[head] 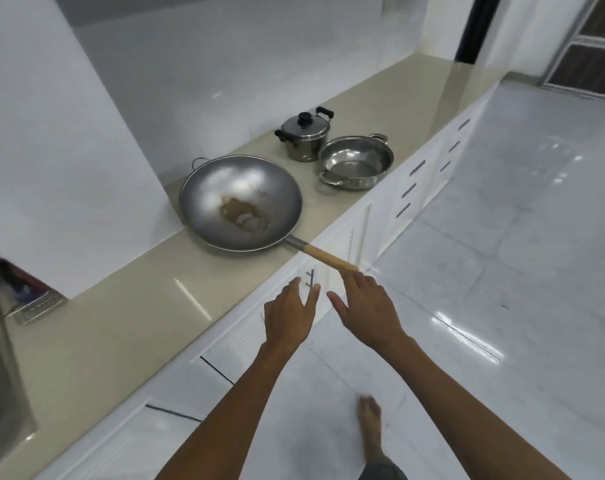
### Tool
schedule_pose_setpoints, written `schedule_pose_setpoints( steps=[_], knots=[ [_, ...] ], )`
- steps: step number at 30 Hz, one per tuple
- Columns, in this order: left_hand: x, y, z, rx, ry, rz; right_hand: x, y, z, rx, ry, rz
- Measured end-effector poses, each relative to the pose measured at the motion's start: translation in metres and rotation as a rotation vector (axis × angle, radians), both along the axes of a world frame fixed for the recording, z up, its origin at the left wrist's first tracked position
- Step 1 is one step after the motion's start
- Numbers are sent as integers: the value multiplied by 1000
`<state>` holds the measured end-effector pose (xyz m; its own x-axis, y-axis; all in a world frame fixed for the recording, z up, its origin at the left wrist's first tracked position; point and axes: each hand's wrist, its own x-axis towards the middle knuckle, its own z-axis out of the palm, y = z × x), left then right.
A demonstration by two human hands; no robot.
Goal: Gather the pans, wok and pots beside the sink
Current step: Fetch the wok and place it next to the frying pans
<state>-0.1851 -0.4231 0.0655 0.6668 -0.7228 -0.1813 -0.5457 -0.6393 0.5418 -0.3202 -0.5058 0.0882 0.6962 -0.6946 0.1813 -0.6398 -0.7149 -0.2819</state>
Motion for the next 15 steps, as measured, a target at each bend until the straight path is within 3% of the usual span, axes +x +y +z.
schedule_pose_setpoints(
  steps=[3,8,10,13,15],
  knots=[
    [11,-50,-12,-36,166,195,14,-60,-15,31,6,76],
    [25,-125,-22,-106,384,484,43,-142,-39,2,210,304],
    [34,-150,-28,-165,508,660,56,-158,-50,126,180,358],
    [48,-169,-34,-356,762,849,71,-161,-60,478,22,261],
    [58,-181,-40,-448,865,927,80,-166,-71,612,16,243]
  ],
)
